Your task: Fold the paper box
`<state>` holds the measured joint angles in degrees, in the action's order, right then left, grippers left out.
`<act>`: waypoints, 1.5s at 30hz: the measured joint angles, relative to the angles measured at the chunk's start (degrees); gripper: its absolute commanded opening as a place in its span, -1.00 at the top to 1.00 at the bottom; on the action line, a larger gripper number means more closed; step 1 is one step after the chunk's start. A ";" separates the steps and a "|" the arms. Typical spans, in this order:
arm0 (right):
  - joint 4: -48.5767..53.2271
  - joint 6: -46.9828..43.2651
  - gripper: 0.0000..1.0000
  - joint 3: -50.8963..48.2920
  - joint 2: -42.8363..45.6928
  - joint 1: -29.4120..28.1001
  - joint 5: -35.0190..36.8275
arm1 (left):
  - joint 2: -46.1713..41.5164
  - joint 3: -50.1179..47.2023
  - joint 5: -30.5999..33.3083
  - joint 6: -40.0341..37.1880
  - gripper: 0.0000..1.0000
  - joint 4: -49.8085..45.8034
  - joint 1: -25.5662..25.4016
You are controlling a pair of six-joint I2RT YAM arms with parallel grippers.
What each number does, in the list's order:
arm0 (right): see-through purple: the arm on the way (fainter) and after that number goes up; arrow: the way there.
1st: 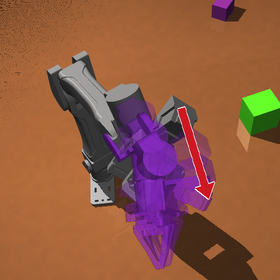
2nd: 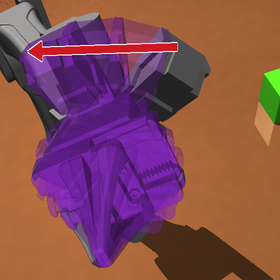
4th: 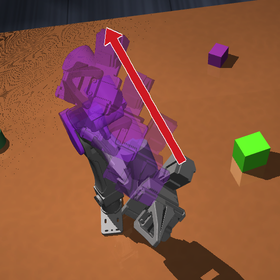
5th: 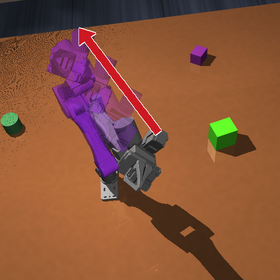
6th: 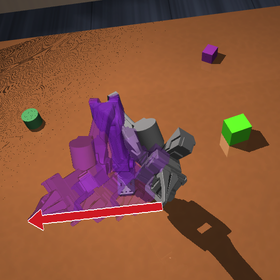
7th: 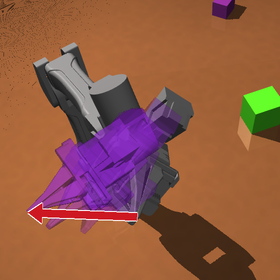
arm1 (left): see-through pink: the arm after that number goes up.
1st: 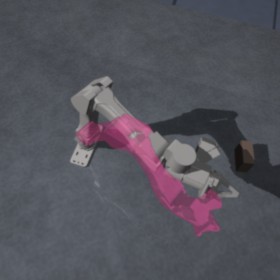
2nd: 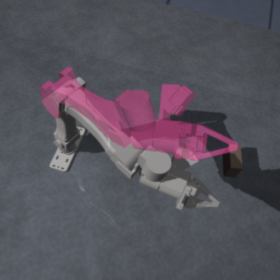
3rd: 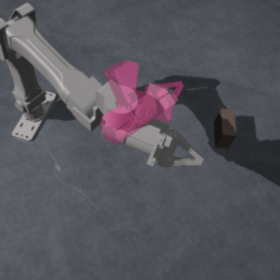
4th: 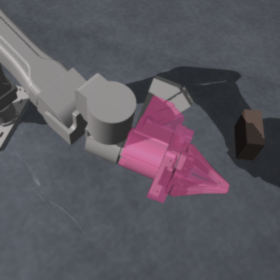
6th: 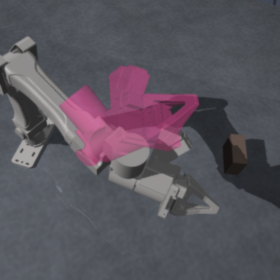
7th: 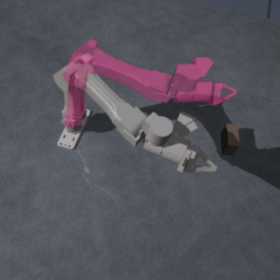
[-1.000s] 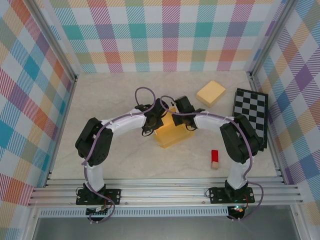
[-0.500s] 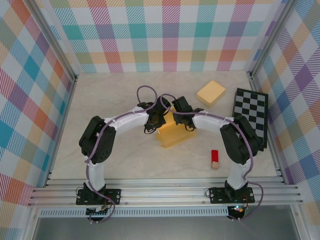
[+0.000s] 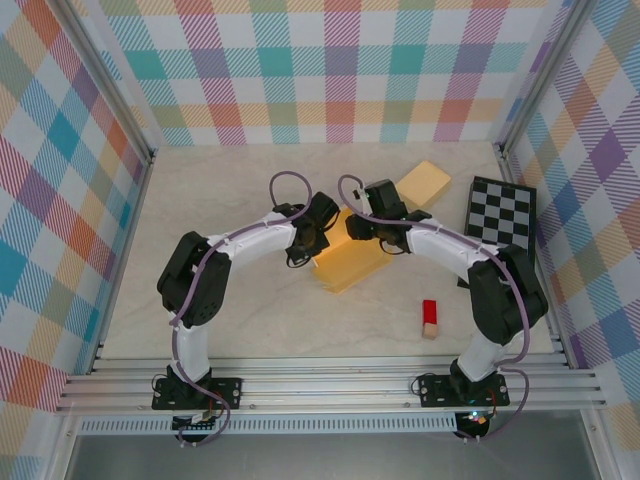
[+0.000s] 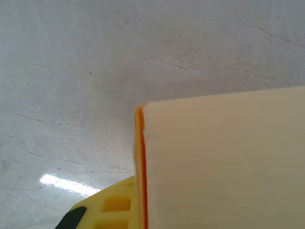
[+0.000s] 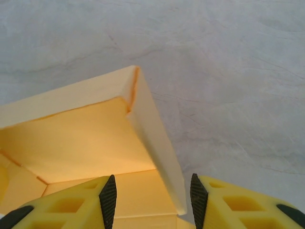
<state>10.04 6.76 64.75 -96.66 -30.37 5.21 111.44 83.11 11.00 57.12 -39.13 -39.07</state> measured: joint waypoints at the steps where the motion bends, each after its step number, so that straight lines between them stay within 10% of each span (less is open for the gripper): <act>1: -0.22 -1.07 0.06 0.00 -0.04 0.00 -0.35 | 0.00 0.00 -0.02 0.11 0.98 -0.02 0.00; 9: -1.95 -6.45 0.23 3.41 -5.79 0.00 1.22 | 0.00 0.04 -0.09 0.11 0.98 -0.15 0.04; 18: -4.42 -9.14 0.97 5.42 -9.03 -0.48 5.11 | 0.00 0.11 -0.59 0.09 0.98 0.11 0.35; 25: -3.91 -7.58 0.99 5.22 -9.03 -2.32 14.19 | 1.36 2.58 -1.81 0.09 0.98 -0.79 0.59; 35: -4.61 -1.33 0.38 3.19 -8.22 -2.93 17.14 | 1.66 2.97 -3.26 0.11 0.99 -1.53 0.59; 45: -1.57 6.14 -0.07 -2.34 9.38 0.92 5.70 | 1.66 3.10 4.17 -2.82 1.00 -5.64 0.59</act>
<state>8.47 12.91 62.41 -87.29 -29.45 10.92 113.10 86.21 15.18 54.30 -44.77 -38.48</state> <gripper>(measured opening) 0.522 0.104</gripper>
